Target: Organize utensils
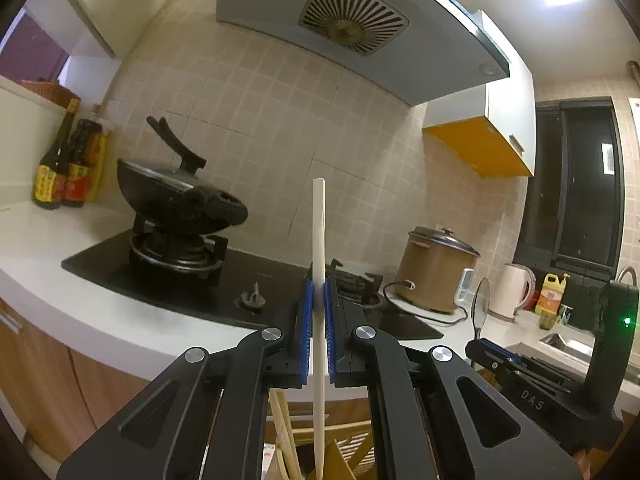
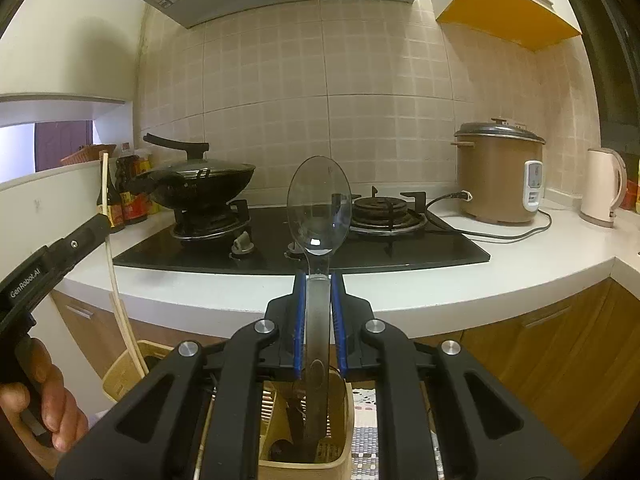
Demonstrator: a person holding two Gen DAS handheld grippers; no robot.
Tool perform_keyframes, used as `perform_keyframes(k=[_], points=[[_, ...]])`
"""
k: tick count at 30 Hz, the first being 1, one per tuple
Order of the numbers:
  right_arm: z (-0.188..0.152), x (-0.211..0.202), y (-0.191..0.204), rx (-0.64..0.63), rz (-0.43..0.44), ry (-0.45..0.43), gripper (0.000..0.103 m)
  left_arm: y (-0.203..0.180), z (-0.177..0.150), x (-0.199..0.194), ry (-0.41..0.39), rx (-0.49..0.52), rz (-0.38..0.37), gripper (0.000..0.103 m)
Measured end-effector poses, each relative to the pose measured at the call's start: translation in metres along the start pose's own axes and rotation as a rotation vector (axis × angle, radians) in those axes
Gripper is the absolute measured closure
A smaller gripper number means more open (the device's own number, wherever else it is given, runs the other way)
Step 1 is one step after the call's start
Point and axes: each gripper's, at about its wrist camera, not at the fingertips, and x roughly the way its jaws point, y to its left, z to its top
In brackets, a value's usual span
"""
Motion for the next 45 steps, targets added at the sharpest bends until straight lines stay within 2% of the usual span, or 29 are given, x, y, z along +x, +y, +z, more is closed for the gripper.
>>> perform_keyframes(k=[10, 11, 12, 14, 16, 18, 23, 27, 32, 36, 39, 43, 45], points=[[-0.016, -0.009, 0.001, -0.002, -0.003, 0.016, 0.092, 0.009, -0.015, -0.005, 0.052, 0.017, -0.034, 0.099], [-0.017, -0.011, 0.001, -0.001, 0.000, 0.023, 0.092, 0.011, -0.015, -0.006, 0.057, 0.013, -0.037, 0.095], [-0.018, -0.014, 0.001, 0.000, 0.009, 0.039, 0.092, 0.012, -0.015, -0.009, 0.064, 0.011, -0.040, 0.088], [-0.019, -0.021, 0.000, 0.006, 0.019, 0.063, 0.091, 0.015, -0.012, -0.016, 0.075, 0.004, -0.041, 0.085], [-0.020, -0.028, -0.001, 0.010, 0.025, 0.079, 0.084, 0.019, -0.008, -0.025, 0.082, -0.013, -0.058, 0.079], [-0.019, -0.041, -0.002, 0.014, 0.028, 0.090, 0.069, 0.022, -0.002, -0.036, 0.090, -0.034, -0.071, 0.076], [-0.017, -0.081, -0.007, 0.045, 0.021, 0.115, 0.057, 0.021, 0.010, -0.065, 0.118, -0.065, -0.103, 0.067], [-0.012, -0.111, -0.011, 0.078, 0.021, 0.188, 0.053, 0.016, 0.017, -0.085, 0.174, -0.085, -0.141, 0.067], [-0.013, -0.144, -0.016, 0.145, 0.024, 0.343, 0.048, 0.003, 0.017, -0.107, 0.287, -0.110, -0.215, 0.067], [-0.027, -0.161, -0.027, 0.221, 0.029, 0.480, 0.048, -0.018, 0.009, -0.118, 0.410, -0.055, -0.252, 0.066], [-0.047, -0.170, -0.037, 0.270, 0.036, 0.553, 0.048, -0.040, -0.016, -0.117, 0.579, -0.008, -0.302, 0.065], [-0.092, -0.189, -0.052, 0.320, -0.036, 0.625, 0.048, -0.062, -0.061, -0.111, 0.770, 0.023, -0.346, 0.065], [-0.113, -0.194, -0.056, 0.343, -0.043, 0.659, 0.048, -0.071, -0.087, -0.108, 0.845, 0.046, -0.356, 0.065]])
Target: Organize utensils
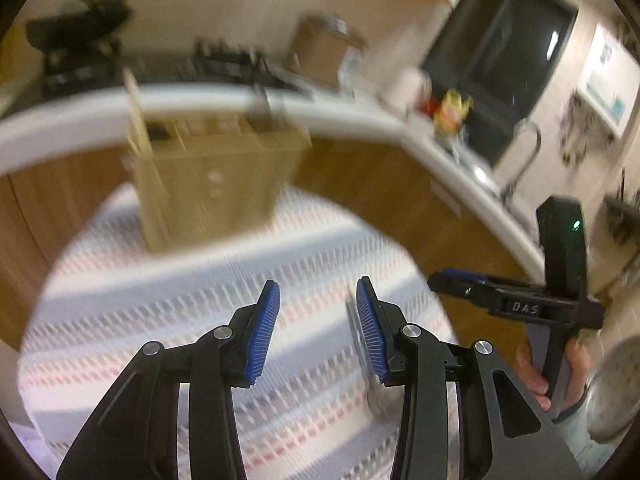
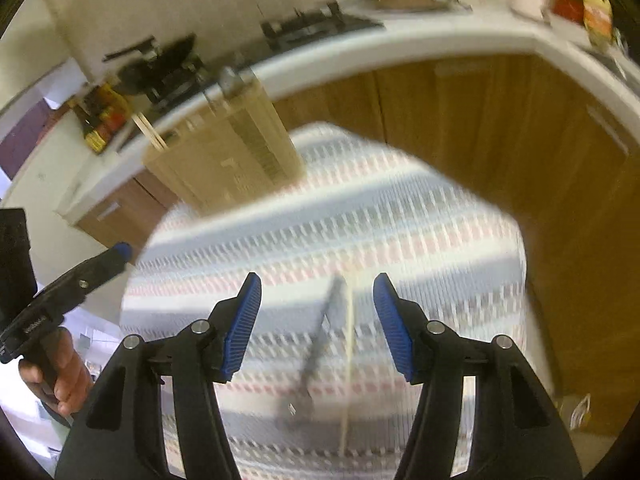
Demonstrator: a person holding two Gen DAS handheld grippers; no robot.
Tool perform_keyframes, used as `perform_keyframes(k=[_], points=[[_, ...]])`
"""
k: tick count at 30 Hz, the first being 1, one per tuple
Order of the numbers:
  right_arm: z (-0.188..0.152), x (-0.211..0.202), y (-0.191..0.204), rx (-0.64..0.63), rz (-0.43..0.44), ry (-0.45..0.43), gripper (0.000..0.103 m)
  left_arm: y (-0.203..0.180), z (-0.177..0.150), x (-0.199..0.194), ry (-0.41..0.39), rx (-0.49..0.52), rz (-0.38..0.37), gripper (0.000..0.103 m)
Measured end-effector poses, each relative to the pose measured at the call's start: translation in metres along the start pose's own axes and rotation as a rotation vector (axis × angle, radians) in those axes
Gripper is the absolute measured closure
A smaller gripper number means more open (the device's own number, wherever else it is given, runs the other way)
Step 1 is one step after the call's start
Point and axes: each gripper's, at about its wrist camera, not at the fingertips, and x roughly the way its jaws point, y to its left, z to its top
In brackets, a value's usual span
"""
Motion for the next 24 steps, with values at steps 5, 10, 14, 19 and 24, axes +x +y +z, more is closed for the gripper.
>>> perform_keyframes(k=[5, 10, 14, 19, 24], points=[[-0.040, 0.026, -0.025, 0.057, -0.019, 0.062, 0.050, -0.012, -0.039, 0.060, 0.177, -0.015, -0.067, 0.065], [-0.057, 0.047, -0.042, 0.080, -0.004, 0.071, 0.067, -0.027, -0.071, 0.094, 0.231, 0.007, -0.076, 0.065], [-0.061, 0.058, -0.049, 0.091, 0.042, 0.065, 0.067, -0.044, -0.085, 0.116, 0.256, 0.059, -0.019, 0.065], [-0.050, 0.071, -0.038, 0.021, 0.045, 0.068, 0.067, -0.062, -0.091, 0.129, 0.260, 0.119, 0.026, 0.065], [-0.041, 0.077, -0.019, -0.081, -0.044, 0.083, 0.067, -0.073, -0.094, 0.140, 0.276, 0.149, 0.087, 0.075]])
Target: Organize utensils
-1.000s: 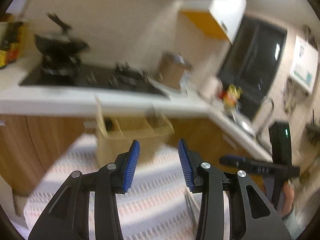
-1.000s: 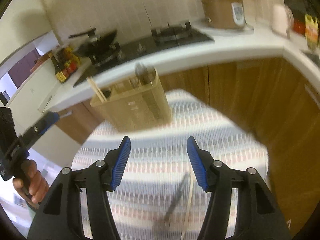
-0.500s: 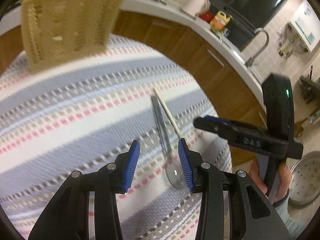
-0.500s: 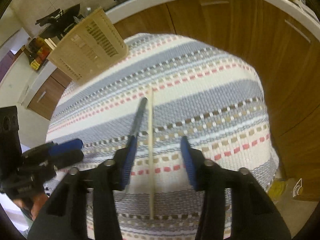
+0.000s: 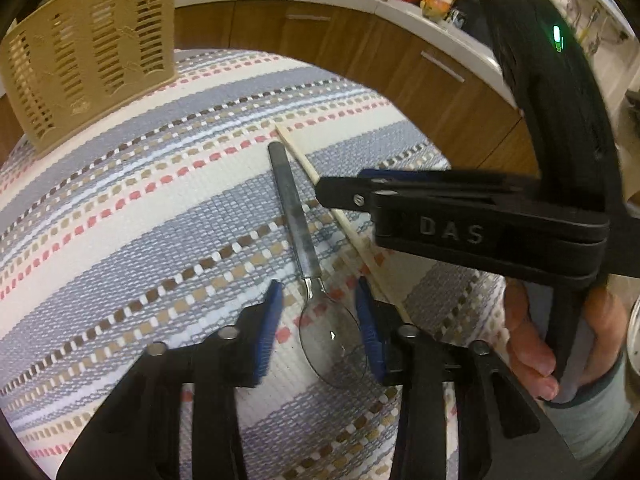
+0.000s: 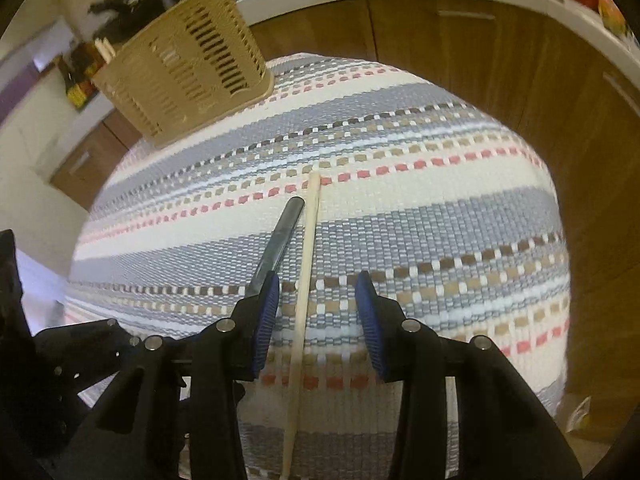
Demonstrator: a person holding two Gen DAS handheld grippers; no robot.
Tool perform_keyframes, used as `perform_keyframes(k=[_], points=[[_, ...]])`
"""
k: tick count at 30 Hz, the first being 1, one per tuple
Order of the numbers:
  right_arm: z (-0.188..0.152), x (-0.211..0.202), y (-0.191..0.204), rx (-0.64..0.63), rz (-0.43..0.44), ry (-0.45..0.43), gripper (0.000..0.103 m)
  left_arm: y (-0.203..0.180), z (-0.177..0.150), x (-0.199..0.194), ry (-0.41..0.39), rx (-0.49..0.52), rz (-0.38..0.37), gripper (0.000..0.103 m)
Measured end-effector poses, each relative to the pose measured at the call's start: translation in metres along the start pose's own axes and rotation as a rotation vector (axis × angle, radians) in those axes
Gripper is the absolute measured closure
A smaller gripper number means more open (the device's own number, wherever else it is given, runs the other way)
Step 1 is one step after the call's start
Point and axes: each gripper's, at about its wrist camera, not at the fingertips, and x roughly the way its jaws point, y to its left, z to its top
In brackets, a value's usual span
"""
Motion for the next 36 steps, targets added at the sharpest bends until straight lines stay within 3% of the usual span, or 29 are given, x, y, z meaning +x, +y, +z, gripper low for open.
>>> perform_keyframes(k=[2, 6, 12, 19, 23, 25, 28, 31, 36], points=[[0.001, 0.002, 0.007, -0.039, -0.040, 0.007, 0.070, -0.005, 0.001, 0.000, -0.005, 0.017, 0.038, 0.077], [0.001, 0.004, 0.014, -0.089, -0.103, 0.012, 0.083, -0.007, 0.002, 0.004, -0.019, 0.029, 0.094, 0.095], [-0.002, 0.005, 0.021, -0.095, -0.091, 0.026, 0.097, 0.016, -0.005, -0.011, -0.051, -0.074, 0.085, 0.100], [0.000, 0.010, 0.019, -0.063, -0.091, 0.057, 0.098, 0.072, -0.015, -0.035, -0.069, -0.239, 0.104, 0.100], [0.004, 0.013, 0.018, -0.050, -0.069, 0.098, 0.091, 0.094, -0.018, -0.044, -0.062, -0.288, 0.100, 0.099], [0.006, 0.014, 0.021, -0.052, -0.051, 0.118, 0.081, 0.102, -0.020, -0.047, -0.051, -0.297, 0.094, 0.099], [0.008, 0.016, 0.031, -0.085, -0.057, 0.145, 0.058, 0.112, -0.028, -0.058, -0.043, -0.292, 0.095, 0.099], [0.008, 0.020, 0.040, -0.118, -0.103, 0.150, 0.057, 0.123, -0.030, -0.066, -0.039, -0.304, 0.075, 0.092], [0.017, 0.022, 0.035, -0.074, -0.081, 0.190, 0.057, 0.137, -0.019, -0.066, -0.009, -0.319, 0.018, 0.079]])
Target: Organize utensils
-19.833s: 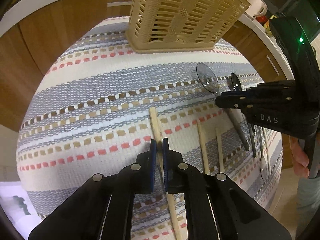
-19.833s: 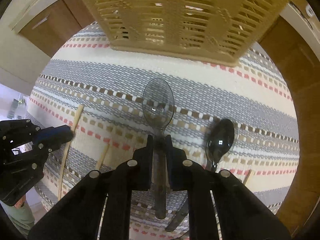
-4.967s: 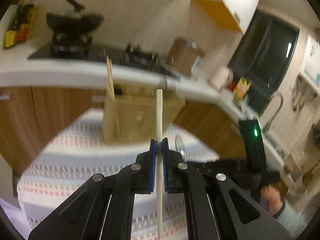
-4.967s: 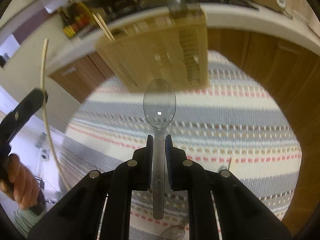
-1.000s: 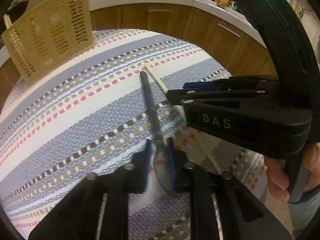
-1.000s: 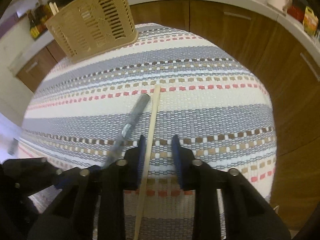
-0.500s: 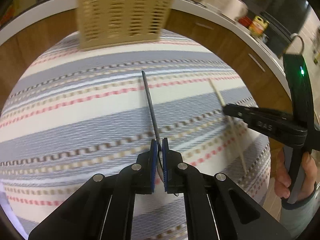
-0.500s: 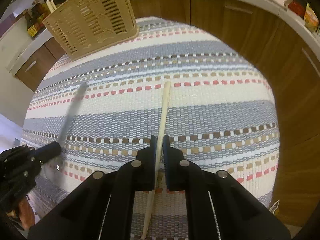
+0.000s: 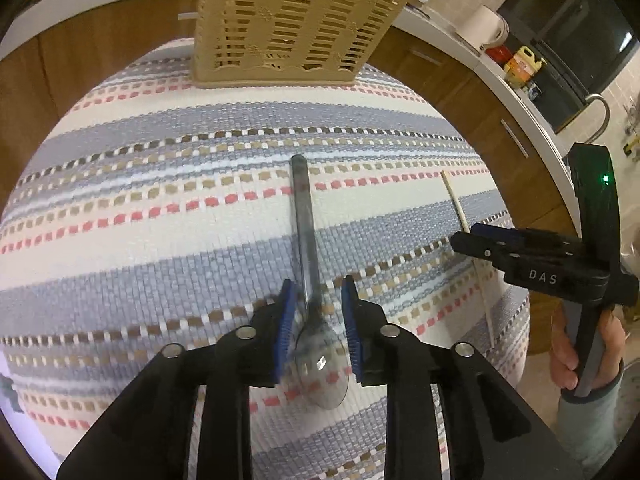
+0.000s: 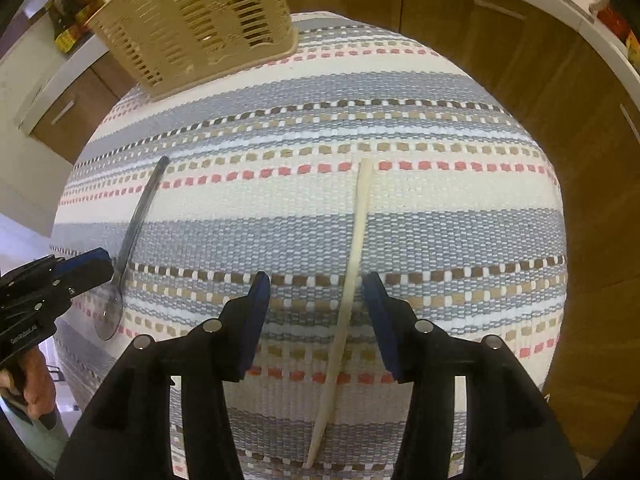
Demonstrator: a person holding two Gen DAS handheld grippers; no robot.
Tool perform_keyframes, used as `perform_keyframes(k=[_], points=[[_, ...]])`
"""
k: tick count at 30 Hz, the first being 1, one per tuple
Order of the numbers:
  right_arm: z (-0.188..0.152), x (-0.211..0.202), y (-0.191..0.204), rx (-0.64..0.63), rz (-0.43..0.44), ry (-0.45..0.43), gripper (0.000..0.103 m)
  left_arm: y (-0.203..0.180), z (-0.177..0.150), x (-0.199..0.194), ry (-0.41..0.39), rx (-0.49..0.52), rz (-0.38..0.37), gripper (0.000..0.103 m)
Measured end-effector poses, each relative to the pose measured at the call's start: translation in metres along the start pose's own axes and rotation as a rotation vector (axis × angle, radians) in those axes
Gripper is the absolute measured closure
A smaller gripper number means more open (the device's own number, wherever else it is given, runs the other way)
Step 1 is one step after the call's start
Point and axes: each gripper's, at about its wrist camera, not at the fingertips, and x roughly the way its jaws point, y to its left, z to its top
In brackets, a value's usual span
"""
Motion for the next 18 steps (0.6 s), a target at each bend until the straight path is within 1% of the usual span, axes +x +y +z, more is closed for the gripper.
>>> perform_keyframes(k=[1, 3, 4, 5, 6, 7, 9, 10, 11, 12, 13, 14, 16, 17, 18], points=[[0.002, 0.000, 0.000, 0.001, 0.003, 0.010, 0.057, 0.000, 0.006, 0.002, 0.018, 0.013, 0.012, 0.078], [0.006, 0.004, -0.001, 0.000, 0.018, 0.056, 0.057, -0.004, 0.014, 0.007, 0.055, 0.055, 0.036, 0.074], [0.008, 0.005, 0.000, -0.006, 0.011, 0.066, 0.058, -0.006, 0.017, 0.009, 0.069, 0.067, 0.041, 0.074], [0.010, 0.006, 0.002, -0.017, -0.004, 0.082, 0.061, -0.008, 0.020, 0.013, 0.093, 0.083, 0.045, 0.072], [0.012, 0.007, 0.004, -0.025, -0.015, 0.095, 0.062, -0.011, 0.023, 0.018, 0.129, 0.104, 0.049, 0.072], [0.013, 0.008, 0.005, -0.029, -0.022, 0.104, 0.063, -0.013, 0.024, 0.021, 0.141, 0.112, 0.052, 0.072], [0.017, 0.010, 0.008, -0.039, -0.049, 0.126, 0.068, -0.018, 0.028, 0.024, 0.148, 0.129, 0.071, 0.072], [0.019, 0.010, 0.009, -0.043, -0.064, 0.135, 0.069, -0.021, 0.030, 0.026, 0.160, 0.142, 0.078, 0.072], [0.021, 0.012, 0.012, -0.046, -0.074, 0.139, 0.073, -0.021, 0.032, 0.027, 0.169, 0.149, 0.081, 0.072], [0.021, 0.013, 0.015, -0.055, -0.105, 0.141, 0.078, -0.022, 0.034, 0.029, 0.176, 0.155, 0.086, 0.072], [0.021, 0.013, 0.017, -0.064, -0.119, 0.140, 0.079, -0.024, 0.034, 0.029, 0.180, 0.163, 0.091, 0.072], [0.023, 0.015, 0.021, -0.069, -0.125, 0.140, 0.080, -0.025, 0.035, 0.030, 0.184, 0.168, 0.094, 0.072], [0.023, 0.016, 0.026, -0.082, -0.134, 0.137, 0.087, -0.029, 0.034, 0.030, 0.184, 0.182, 0.105, 0.072], [0.021, 0.016, 0.030, -0.090, -0.129, 0.137, 0.097, -0.030, 0.033, 0.030, 0.180, 0.192, 0.120, 0.074], [0.022, 0.017, 0.032, -0.097, -0.120, 0.137, 0.098, -0.033, 0.032, 0.030, 0.171, 0.207, 0.140, 0.093]])
